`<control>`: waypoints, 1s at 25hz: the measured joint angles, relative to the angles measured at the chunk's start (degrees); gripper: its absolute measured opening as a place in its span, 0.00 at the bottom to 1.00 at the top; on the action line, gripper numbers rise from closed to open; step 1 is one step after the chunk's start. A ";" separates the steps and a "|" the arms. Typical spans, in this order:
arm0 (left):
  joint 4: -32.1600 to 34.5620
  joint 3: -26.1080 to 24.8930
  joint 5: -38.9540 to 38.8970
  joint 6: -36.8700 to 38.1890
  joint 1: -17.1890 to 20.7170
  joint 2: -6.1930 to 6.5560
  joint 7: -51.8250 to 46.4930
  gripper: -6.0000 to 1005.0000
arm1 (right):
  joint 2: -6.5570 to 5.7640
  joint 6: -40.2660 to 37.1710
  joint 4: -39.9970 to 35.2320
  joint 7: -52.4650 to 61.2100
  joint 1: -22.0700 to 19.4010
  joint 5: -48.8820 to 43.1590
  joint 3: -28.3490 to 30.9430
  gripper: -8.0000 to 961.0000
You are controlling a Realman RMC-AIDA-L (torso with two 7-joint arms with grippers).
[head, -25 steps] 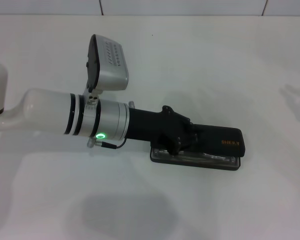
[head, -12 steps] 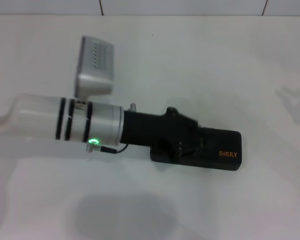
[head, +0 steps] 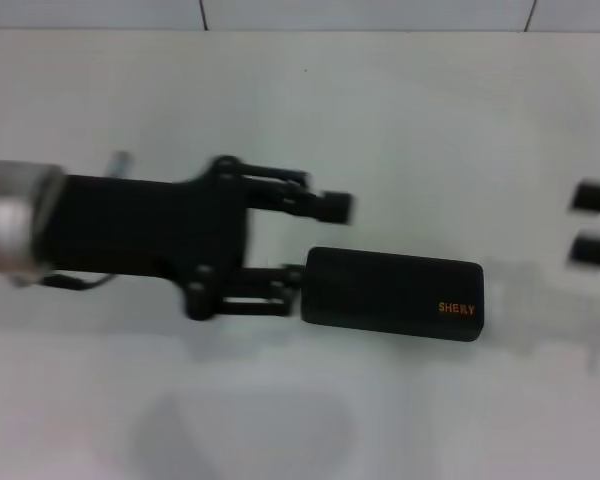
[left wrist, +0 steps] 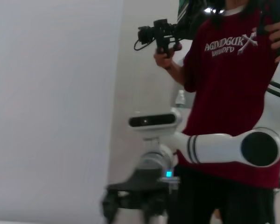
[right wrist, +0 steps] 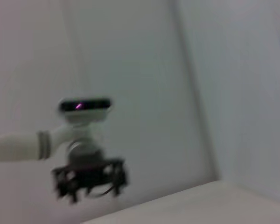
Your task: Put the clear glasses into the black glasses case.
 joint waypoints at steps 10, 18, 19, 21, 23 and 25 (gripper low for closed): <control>-3.87 -6.05 0.06 5.04 2.57 4.45 -3.73 0.69 | 0.23 8.81 0.04 -3.02 3.53 4.71 -20.72 0.76; -5.25 -6.47 2.51 5.48 4.62 6.07 -3.15 0.75 | 0.23 13.71 0.60 -6.29 4.60 13.51 -31.78 0.91; -5.25 -6.74 2.52 5.55 5.01 6.12 -2.77 0.75 | 0.23 14.06 0.59 -6.50 4.60 14.05 -32.29 0.92; -5.25 -6.92 2.51 5.62 5.28 6.15 -2.43 0.75 | 0.21 14.27 0.59 -6.56 4.60 14.61 -32.68 0.92; -5.26 -7.85 2.45 5.84 5.88 6.28 -1.40 0.75 | 0.18 14.13 0.62 -6.36 4.68 14.76 -32.82 0.92; -5.25 -8.32 2.35 5.90 5.98 6.31 -1.23 0.75 | 0.16 14.09 0.63 -6.30 4.62 14.78 -33.00 0.92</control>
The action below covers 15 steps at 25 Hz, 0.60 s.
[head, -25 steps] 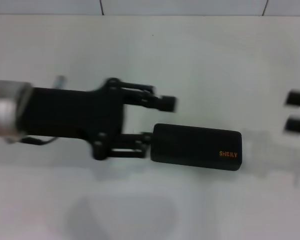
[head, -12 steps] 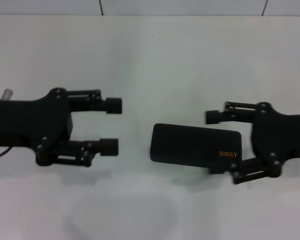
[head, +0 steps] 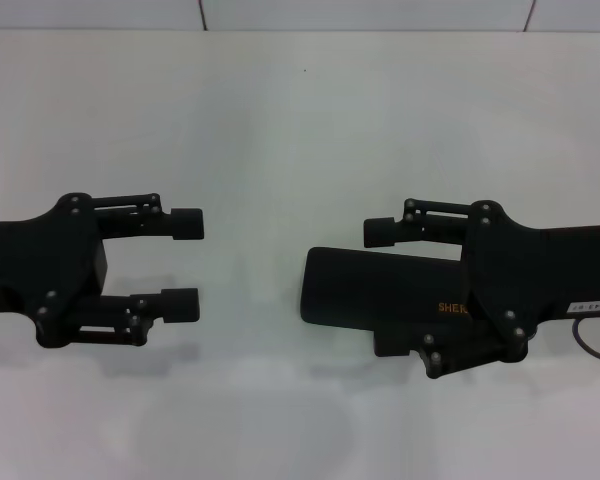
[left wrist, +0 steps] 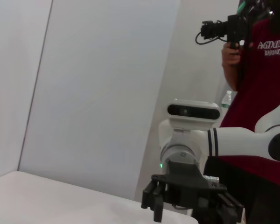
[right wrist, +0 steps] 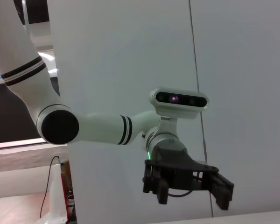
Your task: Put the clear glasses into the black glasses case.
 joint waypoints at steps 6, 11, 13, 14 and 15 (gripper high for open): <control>-0.15 -0.10 -0.33 1.31 0.10 0.07 0.12 0.75 | -0.09 -0.25 -0.39 0.00 -0.42 0.01 -0.70 0.92; -0.40 -0.10 -0.35 1.35 0.25 0.05 0.12 0.75 | -0.11 -0.39 -0.51 0.00 -0.81 0.01 -0.78 0.92; -0.44 -0.10 -0.25 1.36 0.27 -0.01 0.12 0.75 | -0.11 -0.41 -0.52 0.00 -0.85 0.01 -0.79 0.92; -0.45 -0.10 -0.18 1.36 0.27 -0.05 0.12 0.75 | -0.11 -0.44 -0.54 0.00 -0.88 0.01 -0.77 0.92; -0.46 -0.11 -0.10 1.36 0.28 -0.09 0.12 0.75 | -0.11 -0.52 -0.56 -0.01 -0.89 0.02 -0.69 0.92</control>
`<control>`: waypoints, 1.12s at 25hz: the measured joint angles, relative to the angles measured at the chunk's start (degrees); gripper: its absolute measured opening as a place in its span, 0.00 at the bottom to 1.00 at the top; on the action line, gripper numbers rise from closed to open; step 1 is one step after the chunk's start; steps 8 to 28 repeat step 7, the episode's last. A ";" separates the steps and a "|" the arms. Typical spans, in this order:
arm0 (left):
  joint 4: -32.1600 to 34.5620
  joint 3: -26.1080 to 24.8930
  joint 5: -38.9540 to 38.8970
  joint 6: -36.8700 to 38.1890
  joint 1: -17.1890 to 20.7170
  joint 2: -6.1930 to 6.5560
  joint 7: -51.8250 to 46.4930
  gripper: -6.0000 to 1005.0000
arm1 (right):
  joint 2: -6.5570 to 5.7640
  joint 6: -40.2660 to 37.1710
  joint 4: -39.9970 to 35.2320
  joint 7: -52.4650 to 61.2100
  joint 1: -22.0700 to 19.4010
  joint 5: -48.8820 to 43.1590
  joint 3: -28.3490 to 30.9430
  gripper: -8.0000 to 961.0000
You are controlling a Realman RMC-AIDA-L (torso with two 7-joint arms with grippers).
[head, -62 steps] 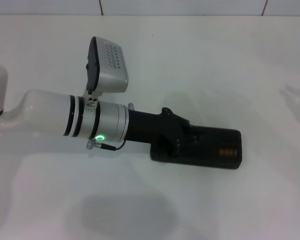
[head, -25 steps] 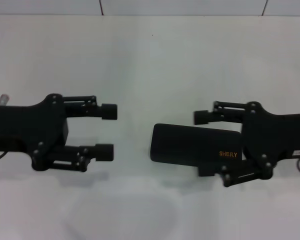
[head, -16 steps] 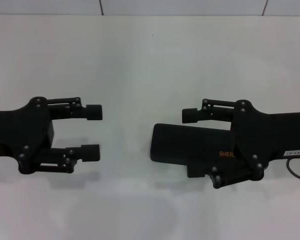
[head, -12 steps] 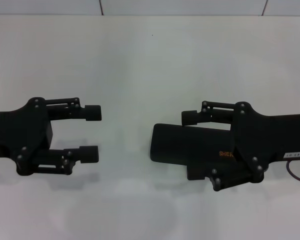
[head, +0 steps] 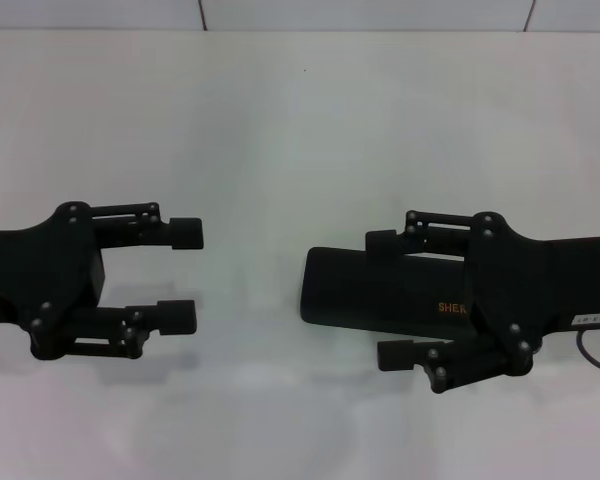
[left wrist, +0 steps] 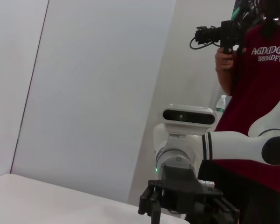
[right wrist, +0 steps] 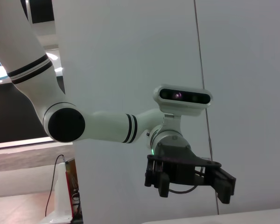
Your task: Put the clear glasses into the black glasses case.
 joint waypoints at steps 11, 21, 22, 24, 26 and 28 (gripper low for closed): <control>-1.57 -0.07 0.15 -0.07 0.04 -0.25 2.22 0.75 | -0.07 -0.70 -0.05 -0.10 -0.14 0.14 0.24 0.92; -1.57 -0.07 0.15 -0.07 0.04 -0.25 2.22 0.75 | -0.07 -0.70 -0.05 -0.10 -0.14 0.14 0.24 0.92; -1.57 -0.07 0.15 -0.07 0.04 -0.25 2.22 0.75 | -0.07 -0.70 -0.05 -0.10 -0.14 0.14 0.24 0.92; -1.57 -0.07 0.15 -0.07 0.04 -0.25 2.22 0.75 | -0.07 -0.70 -0.05 -0.10 -0.14 0.14 0.24 0.92; -1.57 -0.07 0.15 -0.07 0.04 -0.25 2.22 0.75 | -0.07 -0.70 -0.05 -0.10 -0.14 0.14 0.24 0.92; -1.57 -0.07 0.15 -0.07 0.04 -0.25 2.22 0.75 | -0.07 -0.70 -0.05 -0.10 -0.14 0.14 0.24 0.92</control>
